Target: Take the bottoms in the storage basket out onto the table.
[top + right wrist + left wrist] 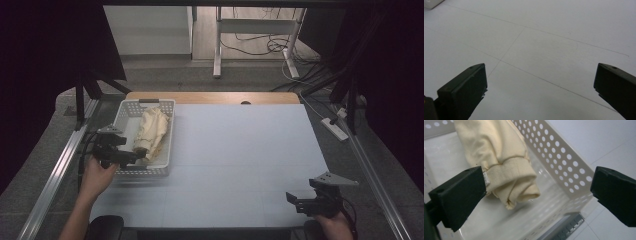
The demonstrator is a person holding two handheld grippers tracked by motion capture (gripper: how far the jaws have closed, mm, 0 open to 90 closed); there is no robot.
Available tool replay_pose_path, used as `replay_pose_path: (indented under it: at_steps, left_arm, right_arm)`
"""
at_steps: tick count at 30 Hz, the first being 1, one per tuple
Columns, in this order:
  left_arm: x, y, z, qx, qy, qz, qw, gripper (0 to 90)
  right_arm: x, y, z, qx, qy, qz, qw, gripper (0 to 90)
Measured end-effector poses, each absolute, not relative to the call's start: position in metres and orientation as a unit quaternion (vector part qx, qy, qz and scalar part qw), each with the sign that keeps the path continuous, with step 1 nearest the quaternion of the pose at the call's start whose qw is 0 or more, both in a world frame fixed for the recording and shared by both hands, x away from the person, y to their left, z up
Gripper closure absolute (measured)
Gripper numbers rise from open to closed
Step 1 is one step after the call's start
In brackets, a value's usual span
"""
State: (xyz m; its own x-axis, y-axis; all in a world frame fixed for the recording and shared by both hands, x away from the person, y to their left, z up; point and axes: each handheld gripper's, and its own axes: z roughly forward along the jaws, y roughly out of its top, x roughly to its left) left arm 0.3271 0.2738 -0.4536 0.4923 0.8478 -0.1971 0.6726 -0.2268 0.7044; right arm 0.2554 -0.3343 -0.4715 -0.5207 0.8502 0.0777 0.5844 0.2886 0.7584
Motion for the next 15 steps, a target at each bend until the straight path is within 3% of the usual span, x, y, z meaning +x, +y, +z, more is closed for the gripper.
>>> replay_pose_path:
  at_steps: [15]
  left_arm:
    - [0.356,0.275,-0.458,0.775,0.509,0.122,0.354,0.0]
  right_arm:
    - [0.256,-0.334,-0.472,0.457,0.784,0.383,0.17,0.0]
